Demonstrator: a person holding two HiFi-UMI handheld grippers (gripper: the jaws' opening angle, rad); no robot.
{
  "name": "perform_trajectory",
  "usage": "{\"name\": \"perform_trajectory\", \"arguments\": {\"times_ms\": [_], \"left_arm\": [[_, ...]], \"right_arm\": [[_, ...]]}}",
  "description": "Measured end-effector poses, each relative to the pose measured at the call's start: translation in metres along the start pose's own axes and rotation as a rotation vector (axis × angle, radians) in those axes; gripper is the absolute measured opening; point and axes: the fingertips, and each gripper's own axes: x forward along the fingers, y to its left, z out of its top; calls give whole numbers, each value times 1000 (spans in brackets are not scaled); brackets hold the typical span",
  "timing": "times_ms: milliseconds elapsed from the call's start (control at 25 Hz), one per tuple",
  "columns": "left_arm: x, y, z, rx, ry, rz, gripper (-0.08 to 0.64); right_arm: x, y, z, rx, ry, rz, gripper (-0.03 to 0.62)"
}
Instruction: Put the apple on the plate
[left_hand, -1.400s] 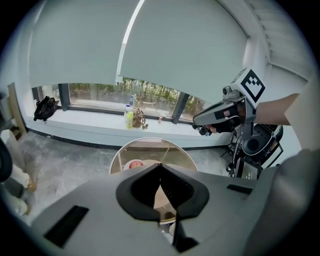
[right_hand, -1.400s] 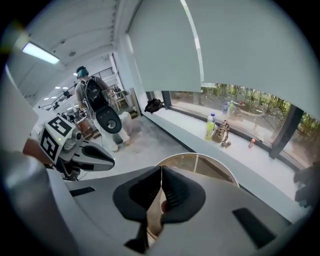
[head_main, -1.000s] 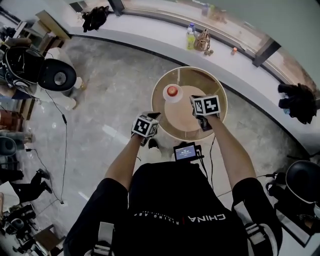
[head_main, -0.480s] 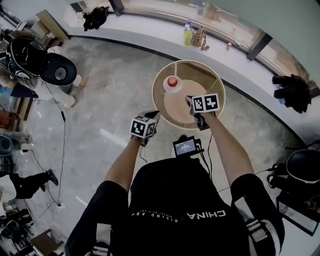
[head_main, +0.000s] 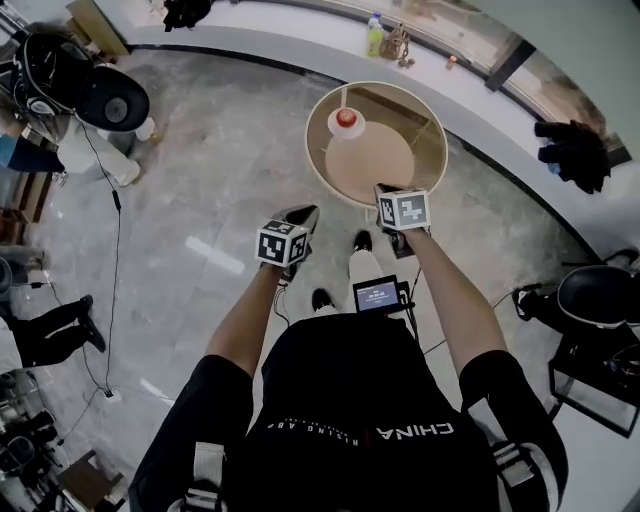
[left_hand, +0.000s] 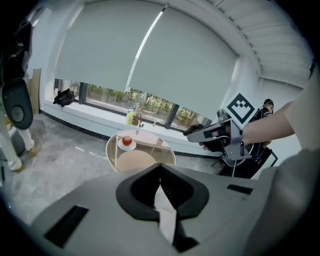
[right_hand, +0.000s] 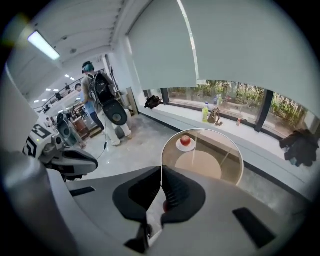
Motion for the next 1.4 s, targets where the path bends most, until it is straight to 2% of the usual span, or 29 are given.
{"name": "perform_trajectory", "arguments": {"times_ms": [200,520,680,840,1040,1280,1400], "left_arm": [[-5,-19,-31,-6,9,26,17],[20,-53,-27,-58,38,44,17],[38,-73,-23,12,85,64,17],[53,-100,-16,98,120,74,17],[57,-114,-6,262,163,107,17],[50,-133,7,286,138,49,17],[51,-139,8,294,135,45,17]], "right_arm": [[-35,7,-46,-90,18,-50,32],[-71,-18,-51,-345,1,-48,32],[-89,-34,-53,-425,-5,-57,31],[-97,-61,-50,-422,-19,-42,31],[-98,-73,-48,-366,-42,-14,30],[-94,-58,-48,-377,-46,14,29],[-94,-58,-48,-373,-49,23,29]]}}
